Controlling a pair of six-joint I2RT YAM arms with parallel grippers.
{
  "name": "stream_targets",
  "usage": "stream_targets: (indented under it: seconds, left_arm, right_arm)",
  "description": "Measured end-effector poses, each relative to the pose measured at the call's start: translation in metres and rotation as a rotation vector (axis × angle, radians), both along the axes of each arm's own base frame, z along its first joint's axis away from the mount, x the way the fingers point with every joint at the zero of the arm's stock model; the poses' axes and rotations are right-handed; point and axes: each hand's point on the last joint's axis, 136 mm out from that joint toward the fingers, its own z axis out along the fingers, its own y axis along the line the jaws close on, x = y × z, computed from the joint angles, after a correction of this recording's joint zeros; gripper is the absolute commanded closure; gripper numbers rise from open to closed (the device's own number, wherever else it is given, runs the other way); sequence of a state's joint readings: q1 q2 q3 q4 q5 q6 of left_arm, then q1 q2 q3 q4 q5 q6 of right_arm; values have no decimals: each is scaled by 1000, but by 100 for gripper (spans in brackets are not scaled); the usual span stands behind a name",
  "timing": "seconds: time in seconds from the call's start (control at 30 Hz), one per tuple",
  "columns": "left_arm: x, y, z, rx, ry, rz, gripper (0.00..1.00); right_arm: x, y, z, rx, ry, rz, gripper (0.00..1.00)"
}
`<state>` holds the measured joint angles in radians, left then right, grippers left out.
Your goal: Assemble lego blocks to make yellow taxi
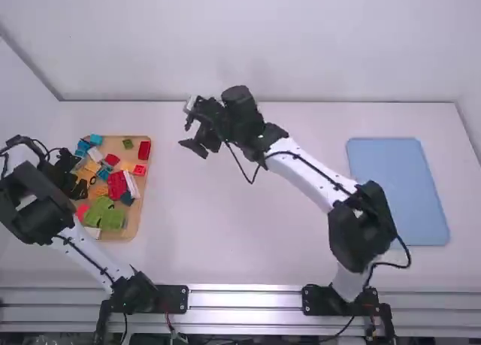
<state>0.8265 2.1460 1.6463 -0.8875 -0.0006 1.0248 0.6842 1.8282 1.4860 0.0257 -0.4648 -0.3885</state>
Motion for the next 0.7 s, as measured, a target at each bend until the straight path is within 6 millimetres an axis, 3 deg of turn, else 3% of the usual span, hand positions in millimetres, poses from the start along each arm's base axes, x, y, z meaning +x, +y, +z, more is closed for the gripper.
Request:
stream_targets:
  seconds: [0.13,0.17,0.23,0.37,0.53,0.7]
  left_arm:
    - [3,3,0,11,-10,-9,10]
    - [4,4,0,15,-16,-11,11]
    - [7,6,0,22,-29,-13,15]
    - [8,2,-7,12,-41,-16,19]
    - [13,0,-16,10,-76,-22,22]
    - [17,3,-25,30,-106,-25,23]
  right_arm:
    - [-23,10,34,123,-162,-70,2]
    - [-30,15,34,152,-168,-69,2]
    - [-34,15,24,160,-142,-74,2]
    - [-20,-5,-3,151,-40,-93,2]
    - [3,-33,-6,171,27,-113,2]
    - [-7,-27,-6,180,51,-70,2]
